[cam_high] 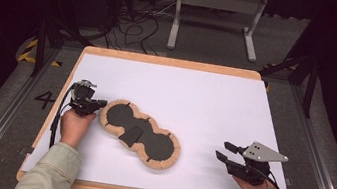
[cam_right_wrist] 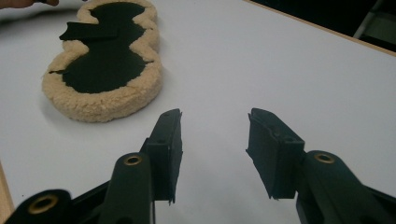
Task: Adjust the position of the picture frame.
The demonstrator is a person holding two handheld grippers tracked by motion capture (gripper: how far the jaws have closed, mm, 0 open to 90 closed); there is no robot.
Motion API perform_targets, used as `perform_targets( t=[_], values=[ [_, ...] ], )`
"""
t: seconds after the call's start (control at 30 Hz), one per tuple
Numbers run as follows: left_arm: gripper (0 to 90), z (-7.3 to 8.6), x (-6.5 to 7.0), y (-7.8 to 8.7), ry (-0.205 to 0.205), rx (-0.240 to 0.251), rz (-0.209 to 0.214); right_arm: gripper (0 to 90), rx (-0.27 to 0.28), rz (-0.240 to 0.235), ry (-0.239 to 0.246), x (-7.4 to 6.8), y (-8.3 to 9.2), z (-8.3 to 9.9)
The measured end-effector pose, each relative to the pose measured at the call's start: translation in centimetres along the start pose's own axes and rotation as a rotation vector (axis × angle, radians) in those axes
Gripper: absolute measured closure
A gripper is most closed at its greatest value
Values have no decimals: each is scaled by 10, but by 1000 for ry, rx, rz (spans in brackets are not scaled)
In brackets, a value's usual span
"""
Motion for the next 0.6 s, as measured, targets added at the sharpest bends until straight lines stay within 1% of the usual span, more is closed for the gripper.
perform_targets(
  t=[0.07,0.1,0.2,0.23,0.3,0.33,0.4,0.57,0.6],
  values=[
    [900,1,0,0,15,1,17,549,1,-1,4,0,0,-1],
    [900,1,0,-1,7,2,20,549,2,-2,2,0,1,-1],
    [900,2,1,-1,8,-2,18,548,5,-3,-4,1,1,-1],
    [900,3,2,0,1,-8,18,547,8,-5,-10,1,1,-1],
    [900,4,6,0,0,-14,28,547,10,-6,-11,1,2,-2],
    [900,5,8,0,-2,-19,42,547,12,-6,-10,1,2,-3],
    [900,6,15,-2,-10,-25,63,546,12,-8,-8,0,1,-3],
    [900,10,43,-7,-61,-60,122,546,13,-15,-1,-2,1,-5],
    [900,11,49,-8,-63,-67,136,547,13,-18,-3,-3,1,-5]
  ],
)
Point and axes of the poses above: each handheld gripper's, and its own axes: y roughly backward along the jaws, z roughly out of its underside, x roughly to its right, the point moved 10 cm from there along -y, roughly forward along the jaws, and after that the axes turned 1 degree about x, right-handed, at the moved point
